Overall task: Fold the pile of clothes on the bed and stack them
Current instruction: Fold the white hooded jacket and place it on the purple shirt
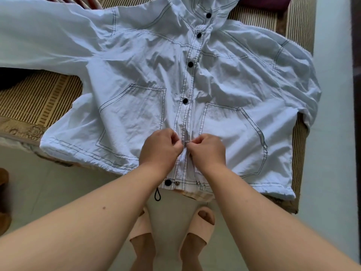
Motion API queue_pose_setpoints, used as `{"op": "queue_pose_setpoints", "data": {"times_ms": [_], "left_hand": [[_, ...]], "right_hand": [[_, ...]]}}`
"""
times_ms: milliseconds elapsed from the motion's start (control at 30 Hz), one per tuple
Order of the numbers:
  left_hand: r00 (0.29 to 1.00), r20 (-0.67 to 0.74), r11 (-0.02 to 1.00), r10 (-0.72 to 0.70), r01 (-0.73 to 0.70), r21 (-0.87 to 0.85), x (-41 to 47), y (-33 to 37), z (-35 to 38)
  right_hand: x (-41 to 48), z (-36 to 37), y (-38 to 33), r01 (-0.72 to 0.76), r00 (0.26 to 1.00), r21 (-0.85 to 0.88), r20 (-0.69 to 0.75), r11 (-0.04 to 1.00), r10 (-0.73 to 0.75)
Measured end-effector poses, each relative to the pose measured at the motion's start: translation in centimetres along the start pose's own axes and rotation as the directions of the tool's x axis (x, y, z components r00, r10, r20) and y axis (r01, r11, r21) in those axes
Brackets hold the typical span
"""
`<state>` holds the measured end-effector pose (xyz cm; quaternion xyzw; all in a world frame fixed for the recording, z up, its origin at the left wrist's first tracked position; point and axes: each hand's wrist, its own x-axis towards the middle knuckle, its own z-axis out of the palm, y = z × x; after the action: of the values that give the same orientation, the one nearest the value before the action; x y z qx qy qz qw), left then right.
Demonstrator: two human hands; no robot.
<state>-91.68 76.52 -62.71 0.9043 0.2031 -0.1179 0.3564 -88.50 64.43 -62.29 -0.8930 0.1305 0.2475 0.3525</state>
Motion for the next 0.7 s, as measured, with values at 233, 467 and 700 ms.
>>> {"op": "queue_pose_setpoints", "data": {"times_ms": [233,467,700], "left_hand": [[0.996,0.089,0.971,-0.01,-0.012,0.238,0.0,0.4,0.9],[0.991,0.089,0.973,-0.097,0.076,0.216,0.9,1.1,0.7],[0.997,-0.034,0.996,-0.07,0.068,-0.059,-0.1,0.6,0.9]], "right_hand": [[0.7,0.2,0.5,0.019,0.999,0.038,0.044,0.999,-0.021],[1.0,0.1,1.0,-0.011,0.997,0.122,0.083,0.992,0.0],[1.4,0.2,1.1,-0.093,0.989,0.258,0.136,0.962,0.06]]}}
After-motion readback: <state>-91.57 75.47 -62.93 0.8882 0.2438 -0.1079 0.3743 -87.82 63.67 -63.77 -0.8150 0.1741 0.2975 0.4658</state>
